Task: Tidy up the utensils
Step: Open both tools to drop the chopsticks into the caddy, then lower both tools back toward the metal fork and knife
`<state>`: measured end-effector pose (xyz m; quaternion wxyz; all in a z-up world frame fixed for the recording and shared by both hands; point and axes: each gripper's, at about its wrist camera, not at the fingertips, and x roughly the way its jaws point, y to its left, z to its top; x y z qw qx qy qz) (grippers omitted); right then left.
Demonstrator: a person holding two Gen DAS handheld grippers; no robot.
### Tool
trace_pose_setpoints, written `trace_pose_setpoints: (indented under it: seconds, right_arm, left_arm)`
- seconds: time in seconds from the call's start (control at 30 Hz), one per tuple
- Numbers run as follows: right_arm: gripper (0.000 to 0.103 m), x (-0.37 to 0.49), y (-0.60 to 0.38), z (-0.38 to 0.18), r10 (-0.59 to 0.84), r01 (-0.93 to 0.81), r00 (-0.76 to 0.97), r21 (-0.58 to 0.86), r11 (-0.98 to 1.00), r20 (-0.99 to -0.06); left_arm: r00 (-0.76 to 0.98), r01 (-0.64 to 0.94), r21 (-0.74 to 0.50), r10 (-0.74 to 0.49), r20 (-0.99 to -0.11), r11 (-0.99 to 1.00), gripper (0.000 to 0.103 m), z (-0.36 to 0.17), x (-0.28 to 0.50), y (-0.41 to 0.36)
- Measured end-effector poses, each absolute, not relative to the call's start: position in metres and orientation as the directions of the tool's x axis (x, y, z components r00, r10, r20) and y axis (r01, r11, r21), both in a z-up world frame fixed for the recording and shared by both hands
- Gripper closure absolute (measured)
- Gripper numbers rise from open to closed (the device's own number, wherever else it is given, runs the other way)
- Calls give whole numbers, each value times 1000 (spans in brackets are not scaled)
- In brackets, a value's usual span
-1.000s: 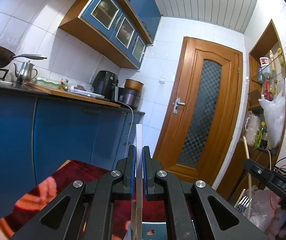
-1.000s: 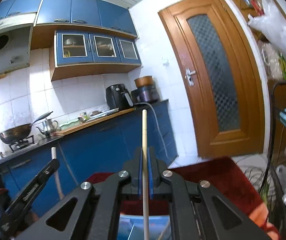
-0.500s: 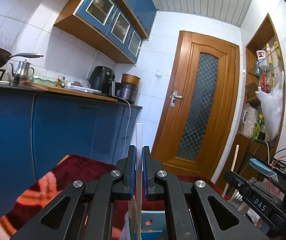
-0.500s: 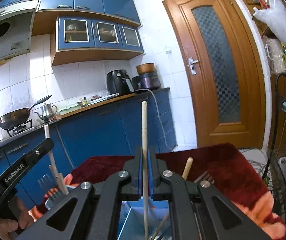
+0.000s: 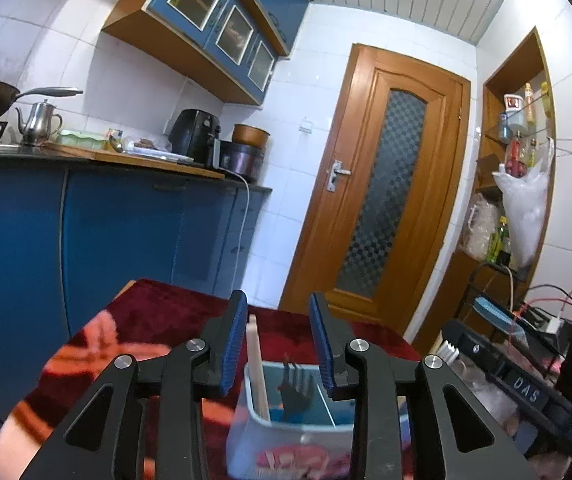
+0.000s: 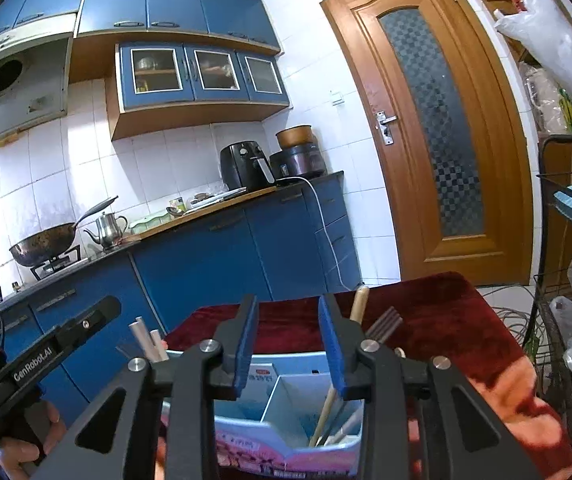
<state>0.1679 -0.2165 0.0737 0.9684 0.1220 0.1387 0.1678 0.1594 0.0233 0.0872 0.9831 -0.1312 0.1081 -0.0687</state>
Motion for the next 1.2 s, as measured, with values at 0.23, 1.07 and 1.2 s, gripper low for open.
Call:
trace_pose_setpoints:
  seconds: [0.23,1.07,1.2]
  right_arm:
    - [65,140,-221,81,380,-301,894,308,902,-239]
    - [54,63,-222,41,375,-238,787,320,917,-490]
    - [50,58,-226,27,379,-226,764,334,915,-521]
  left_arm:
    - [944,121,-238,-185,-271,964,69,89,133,19]
    - [797,100,-246,-226,-560,964,69,46,80,17]
    - [780,86,-251,-222,-585,964,69,35,77,16]
